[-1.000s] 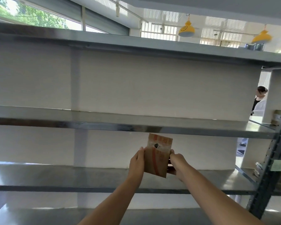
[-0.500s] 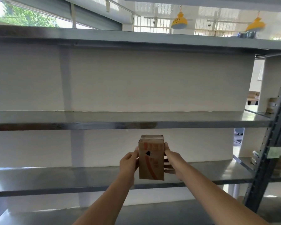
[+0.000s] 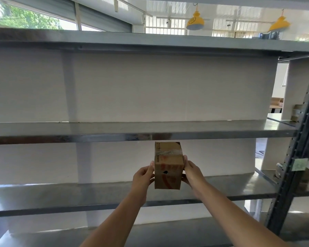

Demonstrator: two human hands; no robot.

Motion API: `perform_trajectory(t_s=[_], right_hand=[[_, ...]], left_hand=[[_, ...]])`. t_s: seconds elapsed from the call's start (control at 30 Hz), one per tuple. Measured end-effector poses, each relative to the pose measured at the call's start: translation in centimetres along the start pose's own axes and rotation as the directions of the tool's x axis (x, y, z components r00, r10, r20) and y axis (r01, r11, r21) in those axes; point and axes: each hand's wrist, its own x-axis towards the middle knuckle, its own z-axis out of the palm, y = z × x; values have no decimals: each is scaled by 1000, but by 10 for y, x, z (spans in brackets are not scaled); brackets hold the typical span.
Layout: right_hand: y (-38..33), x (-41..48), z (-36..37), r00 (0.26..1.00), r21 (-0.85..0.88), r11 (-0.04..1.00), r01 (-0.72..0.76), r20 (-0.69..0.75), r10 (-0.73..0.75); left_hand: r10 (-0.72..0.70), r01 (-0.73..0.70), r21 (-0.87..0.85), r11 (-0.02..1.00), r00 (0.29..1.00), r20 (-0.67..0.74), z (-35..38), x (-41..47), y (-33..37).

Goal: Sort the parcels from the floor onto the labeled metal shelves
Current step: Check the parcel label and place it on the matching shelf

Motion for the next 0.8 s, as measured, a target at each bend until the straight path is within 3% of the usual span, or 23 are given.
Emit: perform_trajectory(t_s=[0.17, 0.33, 0.8], right_hand=[[2, 1, -9, 1000, 79, 997, -1, -1, 1], [-3, -5, -11, 1000, 28, 999, -28, 14, 28], [-6, -17, -8, 1000, 147, 989, 13, -24, -9]], left_hand=[[48, -44, -46, 998, 995, 85, -7, -1, -3], [-19, 38, -155, 987, 992, 122, -3, -3, -1], [10, -5, -149, 989, 999, 37, -5, 3, 5]])
